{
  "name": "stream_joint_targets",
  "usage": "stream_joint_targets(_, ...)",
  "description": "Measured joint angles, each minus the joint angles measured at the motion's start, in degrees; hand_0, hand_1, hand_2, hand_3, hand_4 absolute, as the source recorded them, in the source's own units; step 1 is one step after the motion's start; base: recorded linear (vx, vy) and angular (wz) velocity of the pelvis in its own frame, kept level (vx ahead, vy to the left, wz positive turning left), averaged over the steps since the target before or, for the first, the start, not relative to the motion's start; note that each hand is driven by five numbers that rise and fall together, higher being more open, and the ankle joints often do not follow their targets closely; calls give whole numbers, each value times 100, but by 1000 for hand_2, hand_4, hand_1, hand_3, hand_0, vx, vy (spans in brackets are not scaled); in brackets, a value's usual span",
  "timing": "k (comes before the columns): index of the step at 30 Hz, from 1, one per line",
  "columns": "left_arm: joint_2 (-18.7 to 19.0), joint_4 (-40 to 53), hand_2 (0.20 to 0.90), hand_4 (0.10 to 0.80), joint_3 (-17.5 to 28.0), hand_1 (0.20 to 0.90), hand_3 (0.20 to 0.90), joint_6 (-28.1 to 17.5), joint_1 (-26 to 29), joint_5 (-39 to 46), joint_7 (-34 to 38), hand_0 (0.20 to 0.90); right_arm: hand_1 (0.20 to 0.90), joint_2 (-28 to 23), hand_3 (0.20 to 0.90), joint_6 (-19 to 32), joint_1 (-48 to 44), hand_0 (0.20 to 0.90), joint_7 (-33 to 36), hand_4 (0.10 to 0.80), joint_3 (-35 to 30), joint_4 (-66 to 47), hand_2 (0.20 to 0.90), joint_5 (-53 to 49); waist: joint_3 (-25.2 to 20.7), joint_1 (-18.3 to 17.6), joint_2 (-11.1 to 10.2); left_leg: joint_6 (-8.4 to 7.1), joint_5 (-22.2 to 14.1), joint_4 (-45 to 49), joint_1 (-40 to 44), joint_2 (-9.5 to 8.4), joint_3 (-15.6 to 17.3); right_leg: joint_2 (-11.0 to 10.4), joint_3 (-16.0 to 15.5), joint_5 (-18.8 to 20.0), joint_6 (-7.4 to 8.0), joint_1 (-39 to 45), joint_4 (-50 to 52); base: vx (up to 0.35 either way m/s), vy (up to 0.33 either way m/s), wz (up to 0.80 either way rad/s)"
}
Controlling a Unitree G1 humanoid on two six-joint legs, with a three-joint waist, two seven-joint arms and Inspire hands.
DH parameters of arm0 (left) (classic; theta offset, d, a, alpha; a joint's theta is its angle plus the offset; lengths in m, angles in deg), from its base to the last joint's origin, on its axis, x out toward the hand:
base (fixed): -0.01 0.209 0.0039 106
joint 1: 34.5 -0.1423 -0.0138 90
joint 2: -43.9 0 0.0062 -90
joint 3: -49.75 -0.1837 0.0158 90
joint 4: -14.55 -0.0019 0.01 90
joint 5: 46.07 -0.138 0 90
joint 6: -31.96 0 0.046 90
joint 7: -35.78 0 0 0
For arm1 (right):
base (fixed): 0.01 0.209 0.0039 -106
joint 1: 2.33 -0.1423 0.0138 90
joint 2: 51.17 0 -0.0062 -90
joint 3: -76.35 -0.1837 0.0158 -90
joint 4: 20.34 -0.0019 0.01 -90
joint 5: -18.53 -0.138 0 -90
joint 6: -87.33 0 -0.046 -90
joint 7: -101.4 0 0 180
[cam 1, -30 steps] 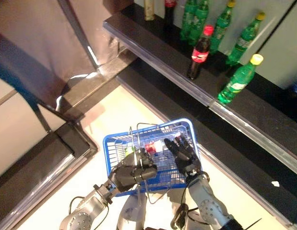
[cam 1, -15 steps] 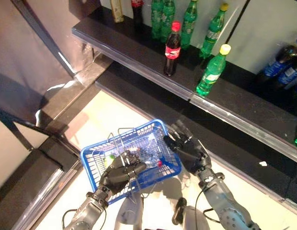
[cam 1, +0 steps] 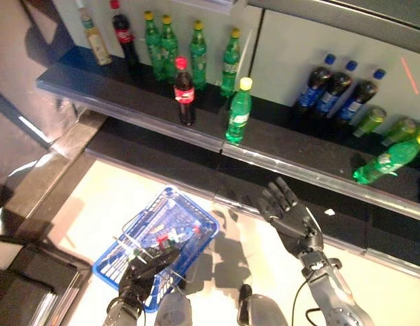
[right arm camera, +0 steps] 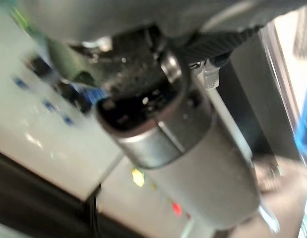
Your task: Pick up the drink and place into the basket.
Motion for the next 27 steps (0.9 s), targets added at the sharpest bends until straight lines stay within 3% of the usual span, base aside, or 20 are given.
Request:
stream_joint_targets(3, -417, -940, 300, 100, 314, 300, 200, -27, 246, 17, 240, 300, 900, 143, 900, -27, -24, 900, 415, 800, -47, 1026, 900, 565, -275, -155, 62, -2, -18, -119, 165, 6, 127, 62, 98, 63, 20, 117, -179, 1, 26, -24)
stream_joint_targets(11, -663, -2093, 300, 100, 610, 300, 200, -85, 529, -27, 444, 300, 900, 542, 900, -91, 63, 900, 862, 800, -232, 2443, 900, 918, -599, -375, 161, -18, -53, -348, 540, 39, 489, 101, 233, 334, 58, 371, -678, -4, 45, -24)
stream_joint_targets(17, -694, -2516, 300, 100, 653, 300, 200, -81, 582, -39, 416, 300, 900, 738, 900, -172, 39, 900, 1090, 800, -260, 3554, 900, 1247, -866, -442, 185, 11, -99, -349, 556, 4, 666, 89, 382, 526, 99, 415, -969, -7, 52, -16)
stream_joint_targets(22, -690, -3246, 300, 100, 641, 300, 200, -114, 902, -125, 327, 300, 900, 1064, 900, -67, -322, 900, 982, 800, -447, 5279, 900, 1332, -954, -455, 176, 3, -221, -358, 712, -44, 795, 48, 549, 643, 145, 451, -1073, 18, 56, -26)
stream_joint_targets(25, -685, -3530, 300, 100, 646, 300, 200, -124, 956, -245, 229, 300, 900, 1164, 900, -95, -388, 900, 916, 800, -589, 5773, 900, 1341, -1003, -455, 174, 2, -322, -373, 842, -37, 1016, -82, 523, 711, 197, 411, -1106, 30, -16, -53)
stream_joint_targets(27, -684, -3662, 300, 100, 652, 300, 200, -125, 969, -251, 182, 300, 900, 1184, 900, -73, -352, 900, 856, 800, -600, 6030, 900, 1365, -1007, -489, 169, 10, -357, -372, 923, -29, 1279, -194, 345, 826, 229, 347, -1139, -9, -78, -67)
